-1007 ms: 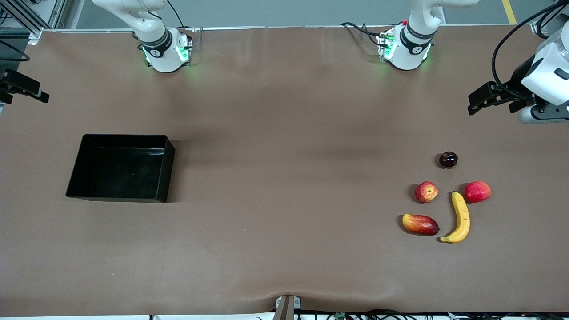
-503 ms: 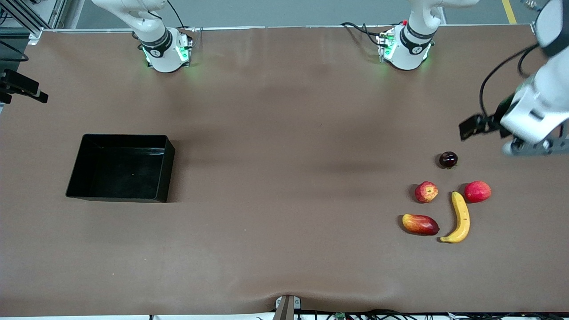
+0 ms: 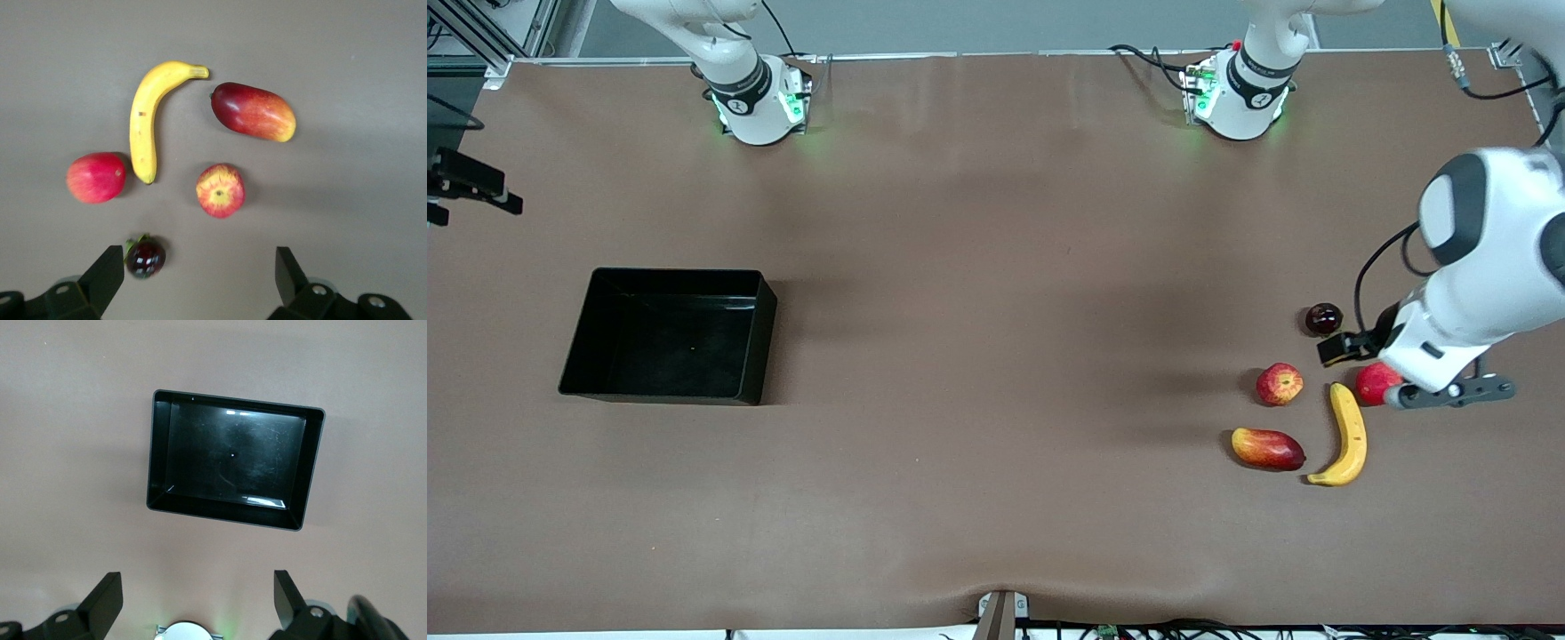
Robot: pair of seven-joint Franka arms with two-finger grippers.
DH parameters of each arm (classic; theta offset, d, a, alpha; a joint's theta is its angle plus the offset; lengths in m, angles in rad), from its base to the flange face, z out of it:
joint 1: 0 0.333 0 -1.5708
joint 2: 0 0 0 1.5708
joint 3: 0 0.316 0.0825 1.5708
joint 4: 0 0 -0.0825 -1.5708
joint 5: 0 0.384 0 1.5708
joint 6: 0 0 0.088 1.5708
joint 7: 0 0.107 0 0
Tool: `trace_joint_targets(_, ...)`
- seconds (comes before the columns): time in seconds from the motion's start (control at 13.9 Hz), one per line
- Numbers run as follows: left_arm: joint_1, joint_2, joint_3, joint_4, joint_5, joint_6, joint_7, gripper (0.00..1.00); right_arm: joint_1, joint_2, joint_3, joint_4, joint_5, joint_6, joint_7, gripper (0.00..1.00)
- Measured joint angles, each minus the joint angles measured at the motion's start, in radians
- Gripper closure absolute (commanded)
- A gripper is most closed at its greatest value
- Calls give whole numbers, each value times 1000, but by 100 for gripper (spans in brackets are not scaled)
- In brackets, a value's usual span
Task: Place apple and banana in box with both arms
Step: 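Lower the left gripper over the striped apple and grasp it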
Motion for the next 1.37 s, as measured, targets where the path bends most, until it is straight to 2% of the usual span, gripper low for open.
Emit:
trace_joint_targets(0.22,0,14,-1,-137,1,131,-24,0,-46,31,-2,10,0,6,-25,0)
trace_joint_targets(0.5,0,43,-2,-213,9,228,-33,0,-65,98,-2,10,0,58,-32,0)
trace_joint_targets(1.01,-1,150,-3,-231,32,349,-33,0,-124,324,-3,-2,0,211,-93,0)
trace_joint_targets(1.37,-1,197,-3,-231,36,411,-33,0,-176,377,-4,-65,0,355,-133,0)
